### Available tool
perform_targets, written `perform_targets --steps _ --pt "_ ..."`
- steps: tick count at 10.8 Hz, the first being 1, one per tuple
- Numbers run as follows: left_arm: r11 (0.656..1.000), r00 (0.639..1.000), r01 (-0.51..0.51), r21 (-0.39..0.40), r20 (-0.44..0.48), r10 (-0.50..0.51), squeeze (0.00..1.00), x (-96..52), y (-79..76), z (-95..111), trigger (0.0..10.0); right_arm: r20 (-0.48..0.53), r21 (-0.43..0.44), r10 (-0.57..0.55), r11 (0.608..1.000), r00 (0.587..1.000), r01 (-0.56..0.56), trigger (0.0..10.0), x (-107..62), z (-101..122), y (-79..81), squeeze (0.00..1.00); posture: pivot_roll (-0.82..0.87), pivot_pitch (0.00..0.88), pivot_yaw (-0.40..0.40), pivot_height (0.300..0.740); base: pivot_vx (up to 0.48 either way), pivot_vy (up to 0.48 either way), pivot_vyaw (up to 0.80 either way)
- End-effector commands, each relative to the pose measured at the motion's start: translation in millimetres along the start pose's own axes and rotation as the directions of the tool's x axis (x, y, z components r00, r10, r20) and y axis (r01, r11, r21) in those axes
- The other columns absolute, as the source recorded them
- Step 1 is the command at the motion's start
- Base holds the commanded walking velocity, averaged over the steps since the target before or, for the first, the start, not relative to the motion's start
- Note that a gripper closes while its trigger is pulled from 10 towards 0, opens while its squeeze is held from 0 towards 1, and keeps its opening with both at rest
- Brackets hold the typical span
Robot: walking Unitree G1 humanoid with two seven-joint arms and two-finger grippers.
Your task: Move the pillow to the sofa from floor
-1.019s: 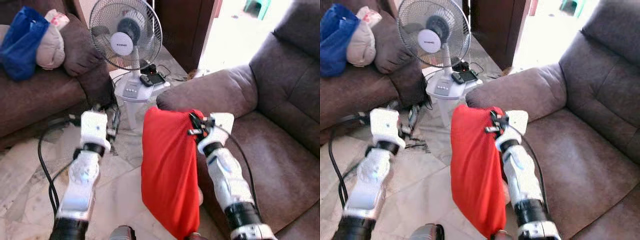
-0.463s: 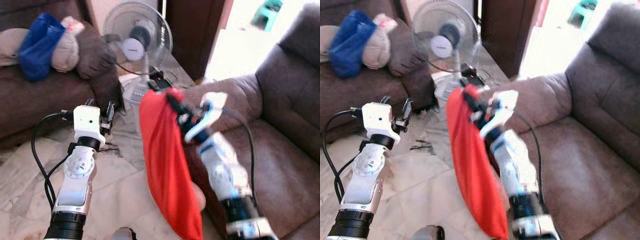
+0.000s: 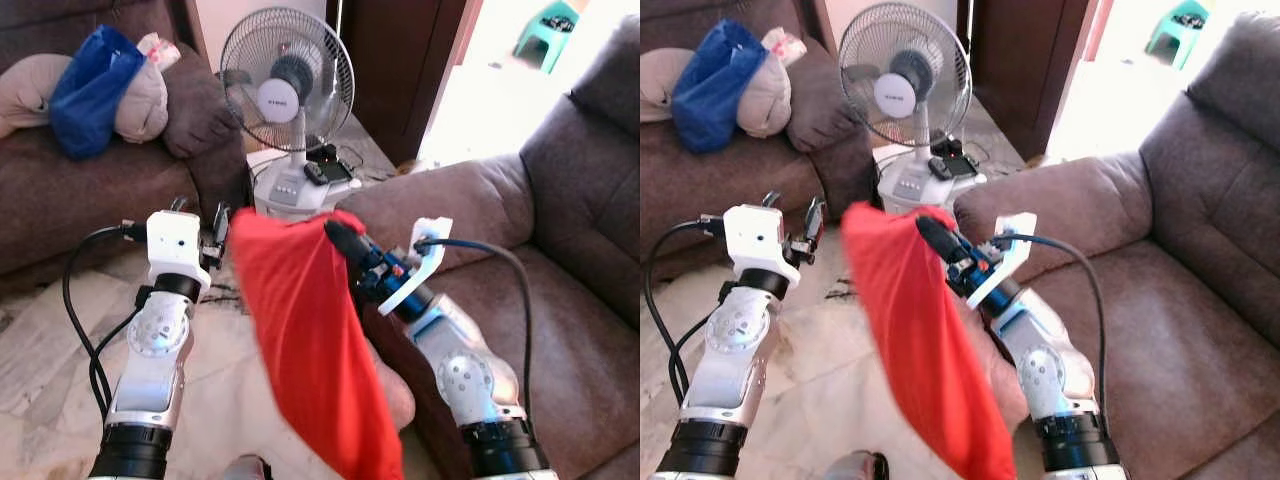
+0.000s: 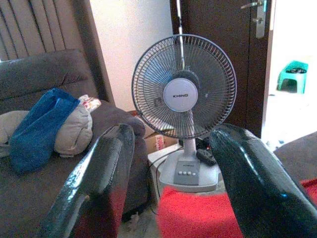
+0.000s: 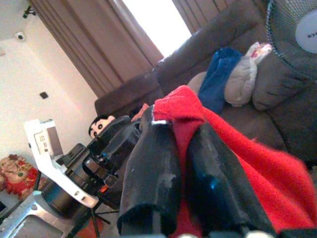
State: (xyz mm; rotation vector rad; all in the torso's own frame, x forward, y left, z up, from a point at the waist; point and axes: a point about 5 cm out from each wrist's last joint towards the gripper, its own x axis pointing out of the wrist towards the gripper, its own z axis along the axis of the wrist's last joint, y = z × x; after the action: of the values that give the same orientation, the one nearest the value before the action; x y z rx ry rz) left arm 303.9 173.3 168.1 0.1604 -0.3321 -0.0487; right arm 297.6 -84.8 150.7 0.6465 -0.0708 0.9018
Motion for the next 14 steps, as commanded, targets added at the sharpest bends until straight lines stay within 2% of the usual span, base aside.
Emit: perform_targets --steps 1,2,4,5,6,7,8,10,12,13,14 --pt "1.0 1.0 0.004 -0.027 -0.016 -0.004 0.0 -1.2 0.1 -2.1 10.0 0.079 -0.059 0.058 0.997 0.995 -0.054 10.0 5.6 18.0 8.3 0.0 0.15 0.016 -0.028 0.74 0.0 0.0 0.0" --pt "0.998 0.999 0.01 -0.057 -0.041 -0.012 0.0 -4.8 -1.4 -6.2 10.0 -0.029 -0.106 -0.03 0.994 0.999 0.026 10.0 -5.0 0.1 -5.9 0.0 0.15 0.02 -0.03 0.74 0.0 0.0 0.0" --pt "0.993 0.996 0.029 -0.118 -0.076 -0.038 0.0 -8.5 -3.8 -11.1 10.0 -0.093 -0.06 -0.109 0.993 0.99 0.103 10.0 -25.7 -17.2 -20.9 0.0 0.15 0.028 -0.034 0.74 0.0 0.0 0.0" --pt "0.988 0.994 0.04 -0.15 -0.093 -0.054 0.0 -9.8 -5.3 -13.2 10.0 -0.112 -0.057 -0.131 0.99 0.985 0.125 10.0 -30.8 -22.2 -24.9 0.0 0.15 0.031 -0.036 0.74 0.0 0.0 0.0" --pt "0.981 0.988 0.05 -0.19 -0.131 -0.075 0.0 -14.6 -5.7 -19.7 10.0 -0.144 -0.064 -0.217 0.976 0.966 0.209 10.0 -41.2 -31.9 -36.4 0.0 0.15 0.035 -0.038 0.74 0.0 0.0 0.0" --pt "0.979 0.985 0.032 -0.203 -0.159 -0.065 0.0 -18.3 -1.9 -25.0 10.0 -0.192 -0.124 -0.299 0.952 0.935 0.279 10.0 -48.1 -39.3 -46.0 0.0 0.15 0.036 -0.038 0.74 0.0 0.0 0.0" --pt "0.974 0.982 0.001 -0.228 -0.184 -0.045 0.0 -21.7 3.8 -30.1 10.0 -0.253 -0.146 -0.317 0.946 0.914 0.288 10.0 -57.8 -48.3 -49.7 0.0 0.15 0.039 -0.042 0.74 0.0 0.0 0.0" --pt "0.958 0.973 0.005 -0.288 -0.22 -0.071 0.0 -26.7 7.8 -35.9 10.0 -0.337 -0.138 -0.258 0.965 0.905 0.224 10.0 -76.7 -56.8 -48.9 0.0 0.15 0.04 -0.042 0.74 0.0 0.0 0.0" --pt "0.936 0.956 0.051 -0.349 -0.254 -0.146 0.0 -34.8 3.5 -43.6 10.0 -0.326 -0.123 -0.244 0.969 0.913 0.215 10.0 -80.7 -57.7 -49.1 0.0 0.15 0.04 -0.043 0.74 0.0 0.0 0.0" --pt "0.934 0.945 0.035 -0.355 -0.292 -0.147 0.0 -41.0 7.7 -52.1 10.0 -0.341 -0.108 -0.217 0.976 0.914 0.191 10.0 -82.5 -60.0 -46.6 0.0 0.15 0.04 -0.042 0.74 0.0 0.0 0.0" --pt "0.917 0.934 -0.021 -0.399 -0.335 -0.124 0.0 -47.4 17.7 -61.6 10.0 -0.353 -0.083 -0.167 0.986 0.92 0.147 10.0 -85.1 -60.8 -41.2 0.0 0.15 0.041 -0.042 0.74 0.0 0.0 0.0"
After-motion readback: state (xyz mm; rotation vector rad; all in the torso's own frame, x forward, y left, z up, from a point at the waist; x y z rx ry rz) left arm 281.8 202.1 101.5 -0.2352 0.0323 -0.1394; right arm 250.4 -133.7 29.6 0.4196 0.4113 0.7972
